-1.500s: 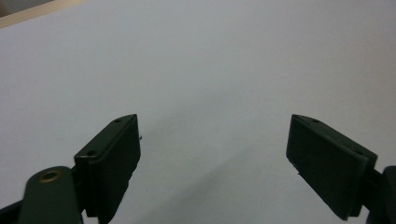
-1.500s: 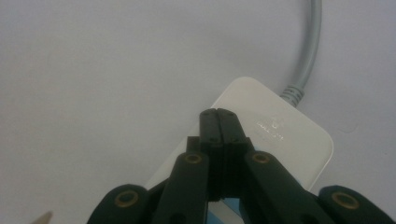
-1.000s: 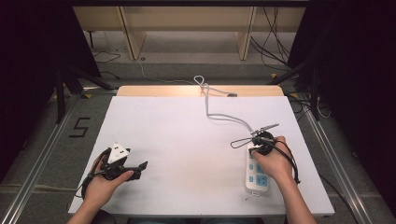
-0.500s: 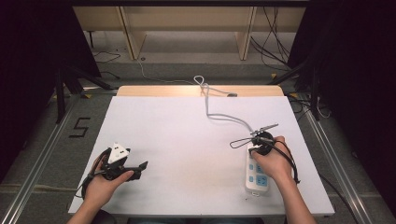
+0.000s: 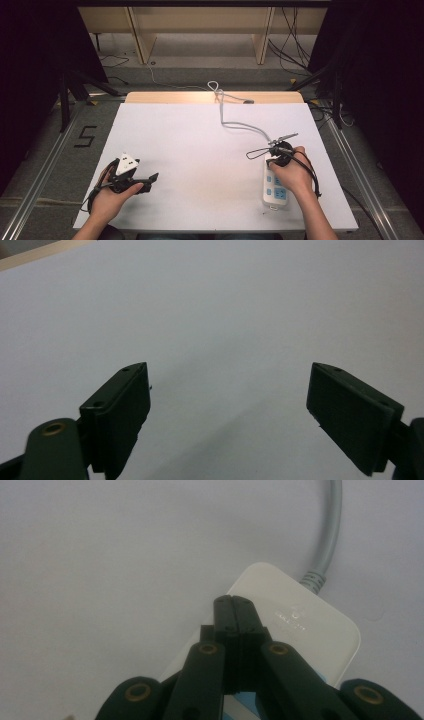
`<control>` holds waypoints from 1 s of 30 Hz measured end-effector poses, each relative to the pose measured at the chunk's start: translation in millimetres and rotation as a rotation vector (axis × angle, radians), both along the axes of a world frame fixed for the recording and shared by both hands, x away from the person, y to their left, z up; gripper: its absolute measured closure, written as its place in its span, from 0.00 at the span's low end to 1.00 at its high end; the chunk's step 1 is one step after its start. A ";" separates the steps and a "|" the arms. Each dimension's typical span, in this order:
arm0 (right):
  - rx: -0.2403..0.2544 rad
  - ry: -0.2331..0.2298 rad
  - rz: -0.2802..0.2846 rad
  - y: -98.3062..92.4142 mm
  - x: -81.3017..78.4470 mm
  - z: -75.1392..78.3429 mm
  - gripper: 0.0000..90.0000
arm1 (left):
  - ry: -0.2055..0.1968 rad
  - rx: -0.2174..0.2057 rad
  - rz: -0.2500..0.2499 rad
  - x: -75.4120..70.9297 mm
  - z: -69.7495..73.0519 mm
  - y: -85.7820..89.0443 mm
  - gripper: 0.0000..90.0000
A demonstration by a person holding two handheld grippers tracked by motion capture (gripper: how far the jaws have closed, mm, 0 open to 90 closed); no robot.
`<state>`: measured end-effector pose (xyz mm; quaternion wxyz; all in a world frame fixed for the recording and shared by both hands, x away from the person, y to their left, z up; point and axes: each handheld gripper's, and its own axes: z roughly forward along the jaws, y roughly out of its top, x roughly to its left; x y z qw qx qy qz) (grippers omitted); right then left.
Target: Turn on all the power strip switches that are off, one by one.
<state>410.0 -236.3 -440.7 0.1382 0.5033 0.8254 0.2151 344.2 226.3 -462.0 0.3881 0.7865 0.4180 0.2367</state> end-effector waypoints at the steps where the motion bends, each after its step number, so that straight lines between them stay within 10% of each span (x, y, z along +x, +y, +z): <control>1: 0.005 0.001 -0.002 -0.7 0.0 0.0 1.00 | 0.000 0.000 0.000 0.0 0.1 0.0 0.20; 30: 0.066 0.043 -0.002 -9.9 -9.6 14.7 1.00 | -0.001 -0.005 0.000 0.9 -0.4 0.5 0.20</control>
